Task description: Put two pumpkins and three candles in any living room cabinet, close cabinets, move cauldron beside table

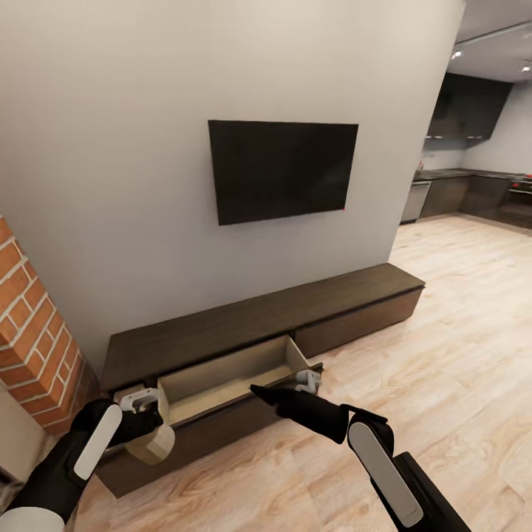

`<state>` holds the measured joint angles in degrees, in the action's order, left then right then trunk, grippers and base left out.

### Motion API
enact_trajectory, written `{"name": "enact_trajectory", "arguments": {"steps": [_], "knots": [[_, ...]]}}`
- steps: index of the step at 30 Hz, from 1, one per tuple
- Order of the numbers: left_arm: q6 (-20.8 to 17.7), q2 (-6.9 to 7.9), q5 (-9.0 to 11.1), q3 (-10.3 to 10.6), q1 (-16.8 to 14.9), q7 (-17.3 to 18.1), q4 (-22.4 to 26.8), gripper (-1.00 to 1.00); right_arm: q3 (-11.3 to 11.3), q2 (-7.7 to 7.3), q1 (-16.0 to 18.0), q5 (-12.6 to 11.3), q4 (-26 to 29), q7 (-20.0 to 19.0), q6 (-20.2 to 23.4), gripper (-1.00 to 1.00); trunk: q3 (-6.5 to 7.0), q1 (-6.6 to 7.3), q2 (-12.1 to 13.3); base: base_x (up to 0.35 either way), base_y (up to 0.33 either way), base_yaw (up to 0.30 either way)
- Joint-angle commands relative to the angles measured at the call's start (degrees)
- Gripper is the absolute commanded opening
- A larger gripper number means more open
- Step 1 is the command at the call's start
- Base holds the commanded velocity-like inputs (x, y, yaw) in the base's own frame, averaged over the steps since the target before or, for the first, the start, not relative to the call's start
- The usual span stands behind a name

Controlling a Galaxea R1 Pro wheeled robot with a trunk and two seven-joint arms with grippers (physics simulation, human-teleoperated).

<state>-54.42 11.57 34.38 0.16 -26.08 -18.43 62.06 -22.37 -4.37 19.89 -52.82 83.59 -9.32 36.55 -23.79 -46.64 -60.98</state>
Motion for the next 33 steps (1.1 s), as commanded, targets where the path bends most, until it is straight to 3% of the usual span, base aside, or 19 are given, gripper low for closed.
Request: {"name": "enact_trajectory", "arguments": {"steps": [1,15,21,31,33], "knots": [[-0.16,0.03,0.60,0.02,-0.02,-0.56,0.08,-1.00,-0.04,-0.03,0.06,0.01,0.00,-0.10,0.14,1.00,0.17,0.22,0.36,0.000,0.000,-0.261],[-0.16,-0.05,0.55,0.11,0.02,-0.56,0.08,-1.00,0.19,-0.03,0.06,-0.07,-1.26,-0.16,0.10,1.00,3.34,3.29,5.97,0.000,0.000,-0.251],[-0.16,-0.13,0.60,0.19,-0.01,-0.56,0.08,-1.00,4.97,0.22,0.06,-0.01,-2.06,-0.41,0.10,1.00,4.46,4.61,8.38,0.000,0.000,-0.043],[-0.16,-0.13,0.60,0.20,0.03,-0.56,0.07,-1.00,6.04,0.40,0.06,-0.08,-2.46,-0.19,0.15,1.00,6.26,6.80,12.39,0.000,0.000,-0.001],[-0.16,-0.13,0.60,0.20,0.00,-0.56,0.08,-1.00,8.23,0.41,0.06,-0.15,-2.54,-0.18,0.51,1.00,6.44,7.02,12.79,0.000,0.000,0.000]]}}
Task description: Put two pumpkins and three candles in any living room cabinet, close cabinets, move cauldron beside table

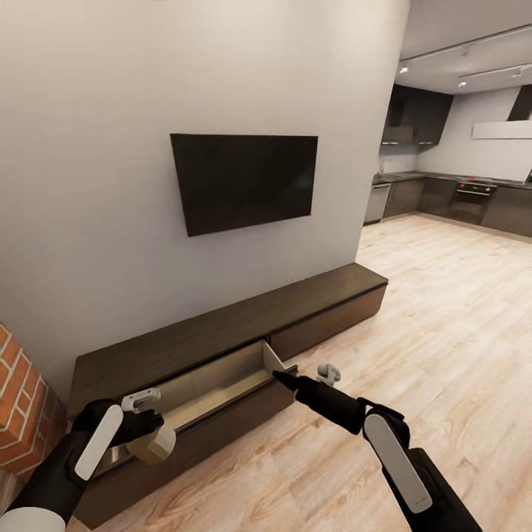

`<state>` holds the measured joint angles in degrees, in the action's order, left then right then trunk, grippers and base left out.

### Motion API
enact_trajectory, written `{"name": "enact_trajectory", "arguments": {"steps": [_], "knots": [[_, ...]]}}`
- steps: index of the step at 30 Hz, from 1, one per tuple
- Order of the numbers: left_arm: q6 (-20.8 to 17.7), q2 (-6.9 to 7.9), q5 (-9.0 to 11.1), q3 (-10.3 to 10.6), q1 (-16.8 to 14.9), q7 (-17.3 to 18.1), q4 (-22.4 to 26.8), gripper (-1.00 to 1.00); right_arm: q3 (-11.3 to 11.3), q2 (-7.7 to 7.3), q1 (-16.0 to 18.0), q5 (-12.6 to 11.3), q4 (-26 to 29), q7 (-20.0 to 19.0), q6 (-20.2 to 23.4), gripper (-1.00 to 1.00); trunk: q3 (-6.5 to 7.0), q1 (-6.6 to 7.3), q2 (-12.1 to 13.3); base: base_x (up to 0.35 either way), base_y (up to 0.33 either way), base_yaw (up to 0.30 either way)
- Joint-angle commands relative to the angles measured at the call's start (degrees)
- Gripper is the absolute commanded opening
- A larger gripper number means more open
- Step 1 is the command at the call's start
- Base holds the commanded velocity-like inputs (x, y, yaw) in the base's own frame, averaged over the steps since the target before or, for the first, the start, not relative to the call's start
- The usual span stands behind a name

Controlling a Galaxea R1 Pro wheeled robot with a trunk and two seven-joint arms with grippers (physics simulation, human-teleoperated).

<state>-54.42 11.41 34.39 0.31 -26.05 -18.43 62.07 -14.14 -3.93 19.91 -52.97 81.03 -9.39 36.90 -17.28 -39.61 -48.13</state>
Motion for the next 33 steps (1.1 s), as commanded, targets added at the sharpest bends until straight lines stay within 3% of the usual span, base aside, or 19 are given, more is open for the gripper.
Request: {"name": "enact_trajectory", "arguments": {"steps": [1,10,33], "knots": [[-0.16,0.02,0.61,0.02,-0.03,-0.56,0.06,-1.00,0.28,-0.08,0.05,-0.01,0.01,-0.12,0.17,1.00,-0.08,-0.01,-0.06,0.000,0.000,0.000],[-0.16,0.04,0.53,-0.19,-0.03,-0.56,0.15,-1.00,0.77,-0.13,0.05,0.02,-0.08,-0.17,-0.07,1.00,0.04,-0.01,-0.06,0.000,0.000,-0.039],[-0.16,0.10,0.41,-0.31,-0.04,-0.56,0.25,-1.00,0.87,-0.12,0.05,0.04,-1.38,-0.19,-0.16,1.00,1.50,-0.01,-0.06,0.000,0.000,-0.216]]}}
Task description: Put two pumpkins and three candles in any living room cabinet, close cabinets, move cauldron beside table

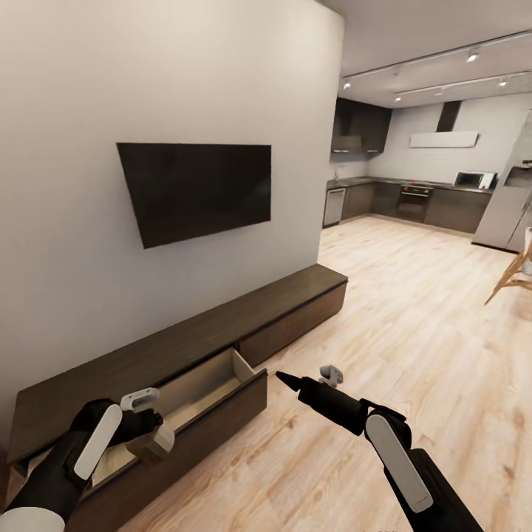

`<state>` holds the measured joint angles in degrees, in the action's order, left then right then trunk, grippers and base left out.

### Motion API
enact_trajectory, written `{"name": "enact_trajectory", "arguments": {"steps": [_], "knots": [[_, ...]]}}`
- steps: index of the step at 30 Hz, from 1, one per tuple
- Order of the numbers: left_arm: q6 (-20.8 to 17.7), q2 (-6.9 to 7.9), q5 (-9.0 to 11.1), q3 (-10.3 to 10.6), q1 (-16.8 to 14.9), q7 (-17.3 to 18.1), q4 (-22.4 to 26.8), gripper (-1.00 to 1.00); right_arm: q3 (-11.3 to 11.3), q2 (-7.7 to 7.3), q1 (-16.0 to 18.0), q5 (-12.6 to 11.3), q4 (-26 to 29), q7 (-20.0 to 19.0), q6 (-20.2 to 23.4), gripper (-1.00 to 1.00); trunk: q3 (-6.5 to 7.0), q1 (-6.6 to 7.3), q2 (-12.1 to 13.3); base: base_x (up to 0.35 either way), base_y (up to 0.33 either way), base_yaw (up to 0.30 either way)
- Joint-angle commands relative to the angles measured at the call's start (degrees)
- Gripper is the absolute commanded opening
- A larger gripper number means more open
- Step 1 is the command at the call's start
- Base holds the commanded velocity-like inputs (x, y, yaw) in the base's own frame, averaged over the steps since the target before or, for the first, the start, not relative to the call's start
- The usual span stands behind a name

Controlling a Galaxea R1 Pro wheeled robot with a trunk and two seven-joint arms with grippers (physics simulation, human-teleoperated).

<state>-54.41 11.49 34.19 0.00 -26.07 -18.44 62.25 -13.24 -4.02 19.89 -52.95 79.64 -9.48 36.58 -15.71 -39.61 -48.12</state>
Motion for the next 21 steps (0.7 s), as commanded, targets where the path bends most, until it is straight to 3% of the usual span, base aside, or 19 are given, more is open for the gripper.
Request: {"name": "enact_trajectory", "arguments": {"steps": [1,5,11,21], "knots": [[-0.17,0.02,0.62,0.00,-0.02,-0.55,0.08,-1.00,-0.03,-0.03,0.06,0.03,0.00,-0.10,0.16,1.00,-0.01,-0.01,-0.06,0.000,0.000,-0.223],[-0.17,0.01,0.61,0.08,-0.01,-0.55,0.07,-1.00,0.00,-0.03,0.06,-0.34,-0.82,-0.10,0.16,1.00,0.26,-0.01,-0.06,0.000,0.000,-0.223],[-0.17,0.02,0.53,0.17,-0.01,-0.55,0.07,-1.00,-0.03,-0.07,0.06,-3.13,-1.78,-0.12,0.08,1.00,0.67,-0.01,-0.06,0.000,0.000,-0.223],[-0.17,-0.07,0.50,0.41,-0.01,-0.55,0.07,-1.00,0.02,-0.35,0.06,-3.56,-2.05,-0.11,0.07,1.00,1.35,-0.01,-0.06,0.000,0.000,-0.223]]}}
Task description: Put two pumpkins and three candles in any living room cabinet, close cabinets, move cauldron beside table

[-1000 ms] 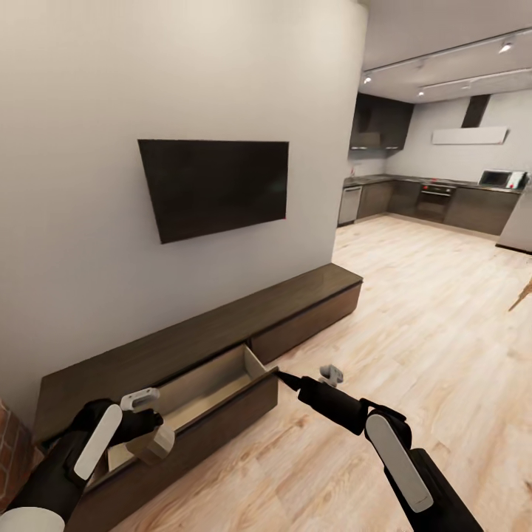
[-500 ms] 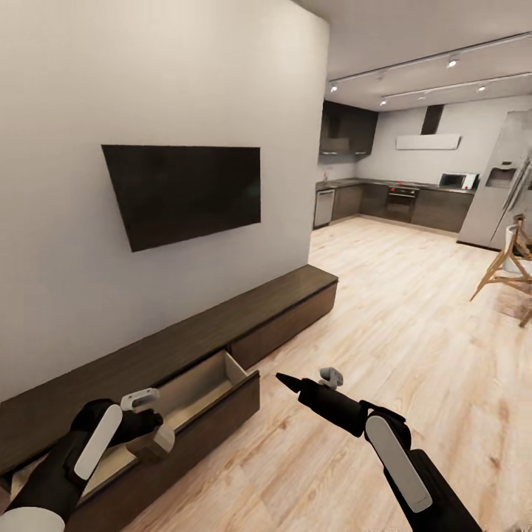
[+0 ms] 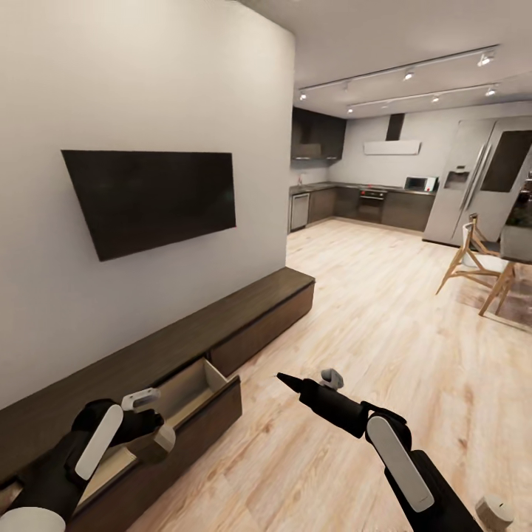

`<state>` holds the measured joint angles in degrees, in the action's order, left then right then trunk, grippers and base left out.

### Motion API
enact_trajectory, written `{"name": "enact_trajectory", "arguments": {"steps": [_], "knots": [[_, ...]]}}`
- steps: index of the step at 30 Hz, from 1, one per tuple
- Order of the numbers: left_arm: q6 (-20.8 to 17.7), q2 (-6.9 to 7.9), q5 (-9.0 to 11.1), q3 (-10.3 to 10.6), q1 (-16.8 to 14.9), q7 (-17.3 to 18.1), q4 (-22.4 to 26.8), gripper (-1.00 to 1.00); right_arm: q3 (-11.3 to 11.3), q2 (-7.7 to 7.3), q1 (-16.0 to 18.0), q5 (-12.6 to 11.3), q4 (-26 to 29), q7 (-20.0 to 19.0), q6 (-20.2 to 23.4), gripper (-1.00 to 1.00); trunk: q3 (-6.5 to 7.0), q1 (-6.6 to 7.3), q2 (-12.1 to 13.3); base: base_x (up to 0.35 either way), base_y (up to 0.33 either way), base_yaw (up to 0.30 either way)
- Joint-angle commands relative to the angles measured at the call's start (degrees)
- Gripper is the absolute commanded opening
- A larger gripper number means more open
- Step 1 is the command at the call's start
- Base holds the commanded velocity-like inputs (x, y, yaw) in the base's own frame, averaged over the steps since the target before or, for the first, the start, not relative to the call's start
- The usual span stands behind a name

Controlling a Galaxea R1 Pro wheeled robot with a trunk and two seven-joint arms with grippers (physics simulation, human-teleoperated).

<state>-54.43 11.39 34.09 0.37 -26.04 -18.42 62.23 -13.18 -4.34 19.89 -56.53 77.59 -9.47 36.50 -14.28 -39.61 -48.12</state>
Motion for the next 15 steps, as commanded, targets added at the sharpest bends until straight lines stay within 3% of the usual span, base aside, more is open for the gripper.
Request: {"name": "enact_trajectory", "arguments": {"steps": [1,15], "knots": [[-0.15,0.03,0.58,0.05,-0.04,-0.56,0.08,-1.00,-0.03,-0.04,0.06,0.01,-0.02,-0.11,0.15,1.00,-0.01,-0.01,-0.06,0.000,0.000,-0.223],[-0.15,0.02,0.54,0.33,0.01,-0.56,0.17,-1.00,0.07,0.27,0.06,0.01,-2.37,-0.20,0.06,1.00,0.94,-0.01,-0.06,0.000,0.000,-0.222]]}}
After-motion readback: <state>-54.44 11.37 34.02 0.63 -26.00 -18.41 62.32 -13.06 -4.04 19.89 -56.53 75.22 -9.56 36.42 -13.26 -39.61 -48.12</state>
